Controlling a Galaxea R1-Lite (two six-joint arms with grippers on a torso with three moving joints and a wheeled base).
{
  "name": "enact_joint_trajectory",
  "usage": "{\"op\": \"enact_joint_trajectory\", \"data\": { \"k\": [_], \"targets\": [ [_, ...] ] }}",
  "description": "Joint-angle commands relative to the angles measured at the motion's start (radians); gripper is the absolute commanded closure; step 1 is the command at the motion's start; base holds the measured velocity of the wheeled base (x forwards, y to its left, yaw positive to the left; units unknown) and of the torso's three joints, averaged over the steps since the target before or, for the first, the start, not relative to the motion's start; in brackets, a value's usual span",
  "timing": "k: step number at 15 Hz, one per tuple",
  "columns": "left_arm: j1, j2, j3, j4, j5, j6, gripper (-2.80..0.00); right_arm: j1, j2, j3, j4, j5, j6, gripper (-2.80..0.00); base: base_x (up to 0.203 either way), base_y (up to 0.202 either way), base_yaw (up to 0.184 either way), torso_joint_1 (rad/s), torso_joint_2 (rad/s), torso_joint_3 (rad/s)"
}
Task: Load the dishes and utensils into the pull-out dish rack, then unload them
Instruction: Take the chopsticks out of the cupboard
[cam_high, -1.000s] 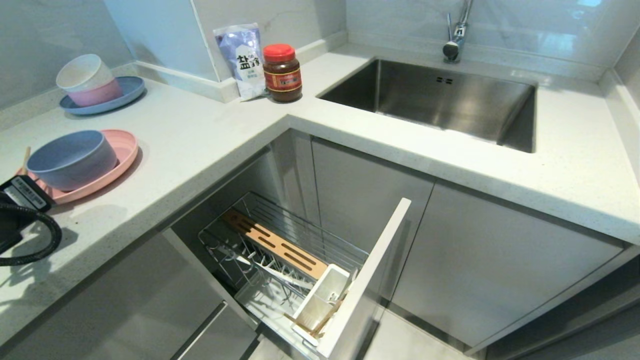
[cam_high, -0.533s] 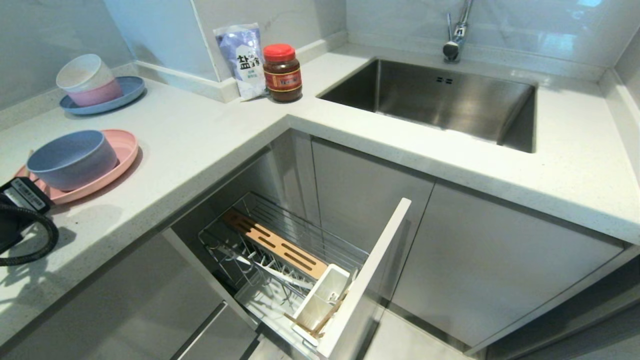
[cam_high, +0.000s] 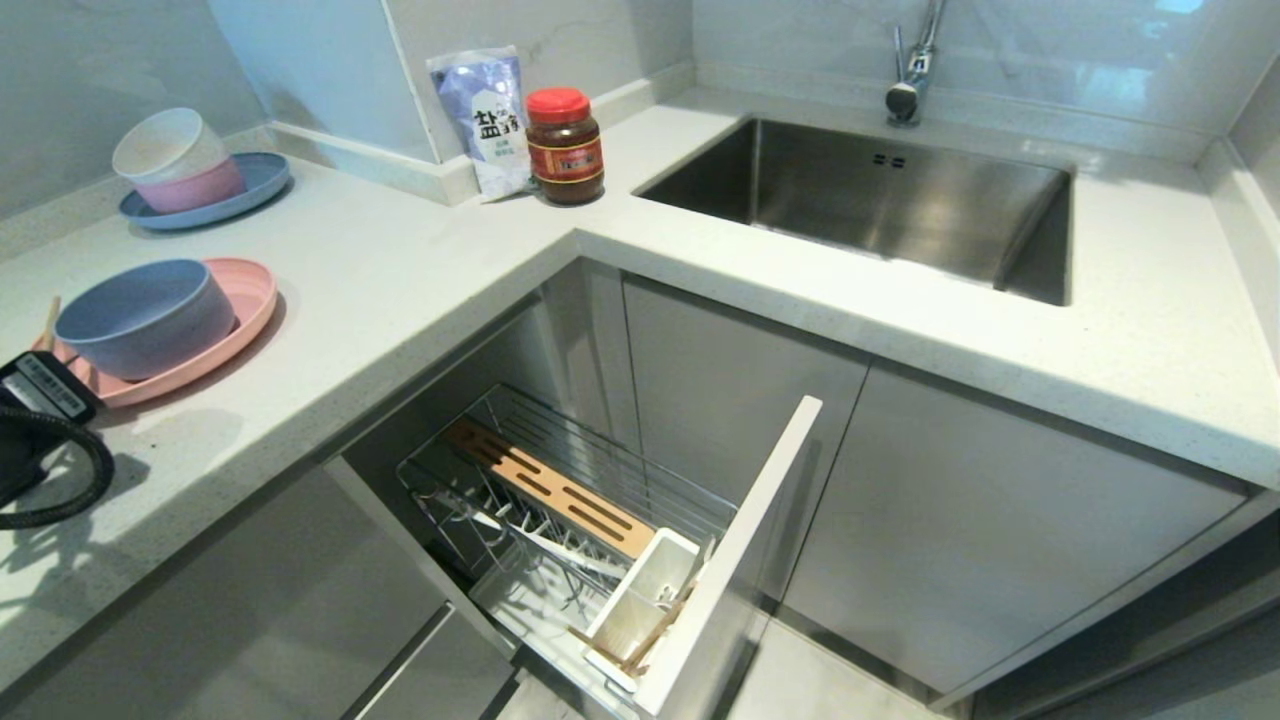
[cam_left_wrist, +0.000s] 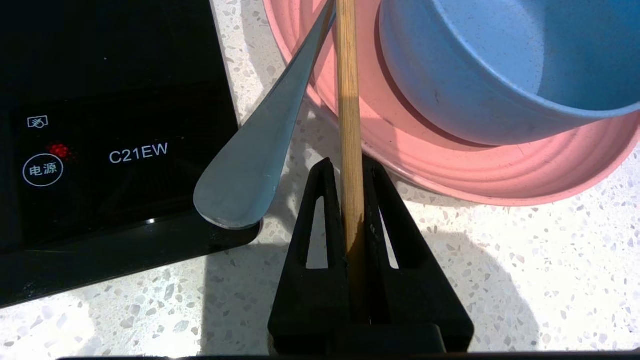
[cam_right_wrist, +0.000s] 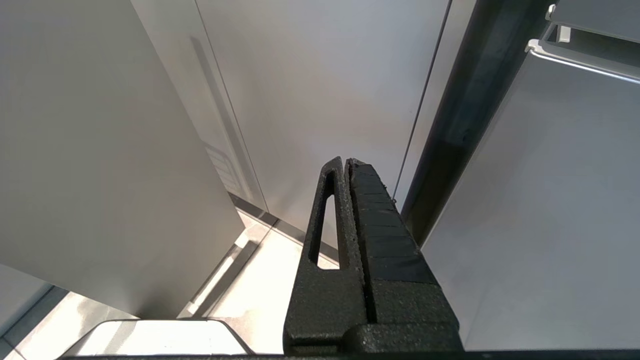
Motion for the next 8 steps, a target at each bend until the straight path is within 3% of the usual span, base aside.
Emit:
{"op": "enact_joint_trajectory", "data": {
  "k": [1, 8],
  "targets": [
    [-0.001, -0.002, 0.002, -0.001, 0.002, -0.003, -2.8, 0.001, -0.004, 0.002, -0.001, 0.0, 0.0, 0.0, 0.0, 0.0, 0.0, 0.0, 0.0, 0.0],
    [-0.001, -0.011, 0.003, 0.005, 0.002, -0.002, -2.8, 0.001, -0.004, 0.002, 0.0, 0.0, 0.0, 0.0, 0.0, 0.0, 0.0, 0.0, 0.0, 0.0]
  ]
}}
